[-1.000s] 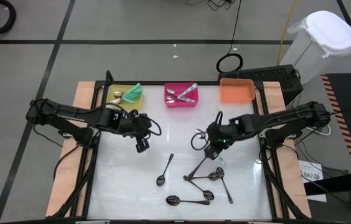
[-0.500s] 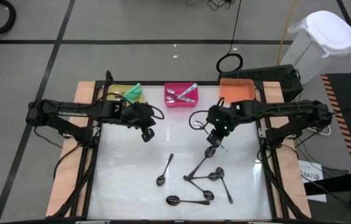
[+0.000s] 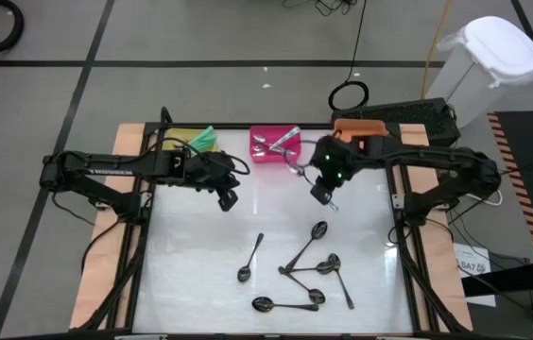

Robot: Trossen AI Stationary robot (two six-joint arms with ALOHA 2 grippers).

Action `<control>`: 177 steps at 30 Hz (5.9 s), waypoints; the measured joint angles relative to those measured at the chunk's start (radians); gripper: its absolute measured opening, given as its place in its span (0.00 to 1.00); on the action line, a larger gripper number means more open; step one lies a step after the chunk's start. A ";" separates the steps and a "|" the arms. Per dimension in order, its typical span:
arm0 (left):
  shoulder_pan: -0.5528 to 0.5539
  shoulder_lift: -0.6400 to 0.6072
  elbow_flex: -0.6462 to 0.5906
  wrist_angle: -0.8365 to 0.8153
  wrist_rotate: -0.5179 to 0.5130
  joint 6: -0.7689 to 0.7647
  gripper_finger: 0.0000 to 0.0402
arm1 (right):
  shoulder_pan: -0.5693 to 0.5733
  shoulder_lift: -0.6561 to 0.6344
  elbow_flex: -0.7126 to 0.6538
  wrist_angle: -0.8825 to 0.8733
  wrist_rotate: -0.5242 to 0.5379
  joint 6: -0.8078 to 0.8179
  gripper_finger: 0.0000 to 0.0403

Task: Sort silverware by color (type)
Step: Put the white patterned spoon into the pink bin

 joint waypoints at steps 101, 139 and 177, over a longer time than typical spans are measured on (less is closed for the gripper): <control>0.067 0.238 0.000 0.858 0.009 -0.121 0.71 | -0.371 0.164 0.263 0.444 -0.478 -0.161 0.05; 0.134 0.238 0.000 1.066 0.217 -0.116 0.50 | -0.374 0.163 0.263 0.658 -0.625 -0.224 0.05; 0.201 0.238 0.000 1.048 0.264 -0.059 0.35 | -0.373 0.164 0.263 0.771 -0.656 -0.169 0.05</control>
